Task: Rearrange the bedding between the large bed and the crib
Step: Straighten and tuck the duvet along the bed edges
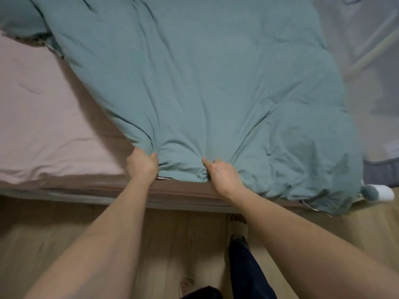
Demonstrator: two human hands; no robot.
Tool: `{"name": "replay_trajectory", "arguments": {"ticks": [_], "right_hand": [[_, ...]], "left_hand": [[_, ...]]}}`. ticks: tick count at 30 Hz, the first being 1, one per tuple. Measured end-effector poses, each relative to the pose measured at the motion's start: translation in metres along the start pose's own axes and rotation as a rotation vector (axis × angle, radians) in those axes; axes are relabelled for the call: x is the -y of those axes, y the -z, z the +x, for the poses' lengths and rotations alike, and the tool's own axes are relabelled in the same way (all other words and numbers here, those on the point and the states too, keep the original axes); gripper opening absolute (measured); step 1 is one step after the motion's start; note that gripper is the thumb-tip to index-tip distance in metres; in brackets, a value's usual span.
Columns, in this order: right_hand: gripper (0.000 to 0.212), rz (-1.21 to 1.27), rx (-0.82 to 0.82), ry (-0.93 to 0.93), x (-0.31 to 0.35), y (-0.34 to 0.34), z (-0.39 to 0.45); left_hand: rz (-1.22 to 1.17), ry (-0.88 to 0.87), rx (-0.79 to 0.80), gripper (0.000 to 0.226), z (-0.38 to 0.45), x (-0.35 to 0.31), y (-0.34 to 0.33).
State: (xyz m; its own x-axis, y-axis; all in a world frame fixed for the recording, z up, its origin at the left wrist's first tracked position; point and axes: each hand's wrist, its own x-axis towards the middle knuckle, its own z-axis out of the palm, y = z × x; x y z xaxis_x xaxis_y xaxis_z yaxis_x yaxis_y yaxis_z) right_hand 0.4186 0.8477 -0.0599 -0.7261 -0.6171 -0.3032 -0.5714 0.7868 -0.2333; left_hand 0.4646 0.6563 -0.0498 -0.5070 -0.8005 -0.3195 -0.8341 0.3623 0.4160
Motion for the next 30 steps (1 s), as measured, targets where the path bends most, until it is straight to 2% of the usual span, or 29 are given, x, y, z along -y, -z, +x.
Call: {"name": "replay_trajectory", "arguments": {"ticks": [7, 11, 12, 14, 16, 18, 22, 27, 30], "right_hand": [[0.033, -0.023, 0.139, -0.029, -0.009, -0.038, 0.027], [0.037, 0.048, 0.449, -0.054, -0.022, -0.062, 0.025], [0.038, 0.084, 0.457, -0.067, -0.027, -0.064, 0.019], [0.037, 0.229, 0.296, -0.168, -0.048, -0.062, 0.008], [0.036, 0.292, 0.092, -0.277, -0.079, -0.054, -0.007], [0.035, 0.282, -0.014, -0.377, -0.114, -0.045, -0.018], [0.039, 0.357, -0.205, -0.730, -0.204, -0.025, -0.039], [0.040, 0.468, -0.372, -1.039, -0.307, -0.023, -0.063], [0.047, 0.496, -0.402, -1.170, -0.354, -0.035, -0.075]], "left_hand": [[0.123, 0.034, 0.119, 0.044, 0.034, -0.001, -0.029], [0.248, 0.146, 0.218, 0.077, 0.027, 0.000, -0.049], [0.315, 0.113, 0.180, 0.082, 0.020, 0.003, -0.050], [0.488, -0.173, 0.090, 0.075, 0.007, -0.003, -0.059], [0.607, -0.503, 0.102, 0.064, -0.006, -0.025, -0.075], [0.659, -0.667, 0.191, 0.061, -0.026, -0.057, -0.092], [0.611, -0.982, 0.361, 0.058, -0.083, -0.146, -0.148], [0.685, -1.237, 0.575, 0.085, -0.161, -0.215, -0.238], [0.720, -1.207, 0.594, 0.107, -0.181, -0.229, -0.281]]}}
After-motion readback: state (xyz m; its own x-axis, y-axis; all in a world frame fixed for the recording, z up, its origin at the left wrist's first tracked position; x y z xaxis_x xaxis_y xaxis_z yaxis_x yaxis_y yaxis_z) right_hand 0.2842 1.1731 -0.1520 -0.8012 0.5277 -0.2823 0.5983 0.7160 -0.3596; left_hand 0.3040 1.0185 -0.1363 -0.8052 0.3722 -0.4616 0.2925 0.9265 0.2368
